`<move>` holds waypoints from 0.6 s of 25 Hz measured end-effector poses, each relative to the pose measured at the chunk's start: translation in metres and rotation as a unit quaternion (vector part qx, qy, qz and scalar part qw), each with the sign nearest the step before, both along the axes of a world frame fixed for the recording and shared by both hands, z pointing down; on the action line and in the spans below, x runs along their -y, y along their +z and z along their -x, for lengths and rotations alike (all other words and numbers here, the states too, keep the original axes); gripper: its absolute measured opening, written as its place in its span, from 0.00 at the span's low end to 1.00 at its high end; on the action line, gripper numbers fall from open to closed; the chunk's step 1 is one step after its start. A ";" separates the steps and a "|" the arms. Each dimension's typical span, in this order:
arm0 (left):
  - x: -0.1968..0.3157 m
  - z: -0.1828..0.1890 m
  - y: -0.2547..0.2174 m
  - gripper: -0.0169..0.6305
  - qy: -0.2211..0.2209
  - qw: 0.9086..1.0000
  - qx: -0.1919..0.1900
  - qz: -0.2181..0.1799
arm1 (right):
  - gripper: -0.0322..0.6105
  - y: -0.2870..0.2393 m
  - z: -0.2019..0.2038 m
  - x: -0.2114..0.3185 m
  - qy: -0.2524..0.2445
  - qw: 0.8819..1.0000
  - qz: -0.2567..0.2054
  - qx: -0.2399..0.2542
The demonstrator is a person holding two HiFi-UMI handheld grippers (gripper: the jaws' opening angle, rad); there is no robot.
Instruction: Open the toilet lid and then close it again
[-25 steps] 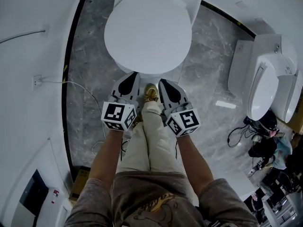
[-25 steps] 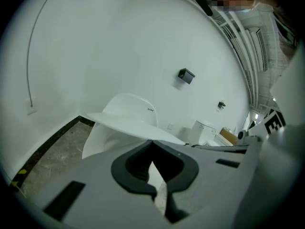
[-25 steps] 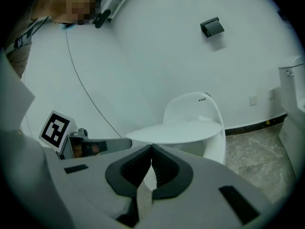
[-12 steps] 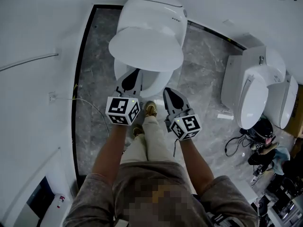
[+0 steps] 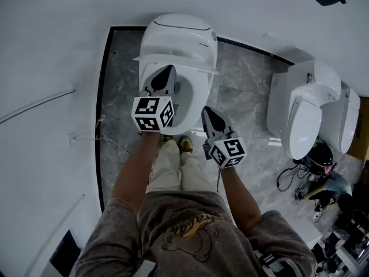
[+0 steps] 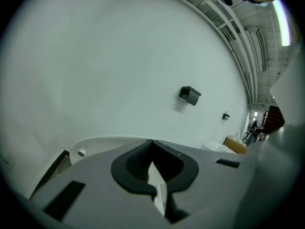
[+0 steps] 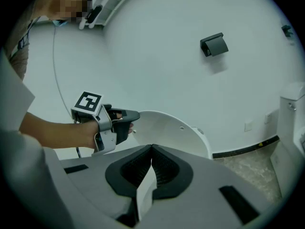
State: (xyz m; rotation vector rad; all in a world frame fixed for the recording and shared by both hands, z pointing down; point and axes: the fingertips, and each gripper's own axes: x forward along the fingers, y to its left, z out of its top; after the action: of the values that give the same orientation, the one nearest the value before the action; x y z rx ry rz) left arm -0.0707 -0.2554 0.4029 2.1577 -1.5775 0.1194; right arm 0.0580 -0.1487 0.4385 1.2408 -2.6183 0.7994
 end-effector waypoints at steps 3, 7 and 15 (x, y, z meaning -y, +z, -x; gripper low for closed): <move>0.031 -0.002 -0.007 0.04 0.015 1.000 0.004 0.003 | 0.09 -0.009 0.000 0.018 0.021 1.000 0.000 0.001; 0.072 -0.004 -0.010 0.04 0.031 1.000 0.003 0.002 | 0.09 -0.014 0.002 0.041 0.042 0.999 -0.002 -0.002; 0.123 -0.004 -0.009 0.04 0.046 0.999 0.007 0.005 | 0.09 -0.019 -0.004 0.065 0.076 0.997 -0.004 -0.010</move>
State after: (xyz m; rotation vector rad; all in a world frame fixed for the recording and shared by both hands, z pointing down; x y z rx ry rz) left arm -0.0665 -0.3786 0.3941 2.2270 -1.4809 0.1715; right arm 0.0624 -0.2133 0.4199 1.4558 -2.5374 0.7961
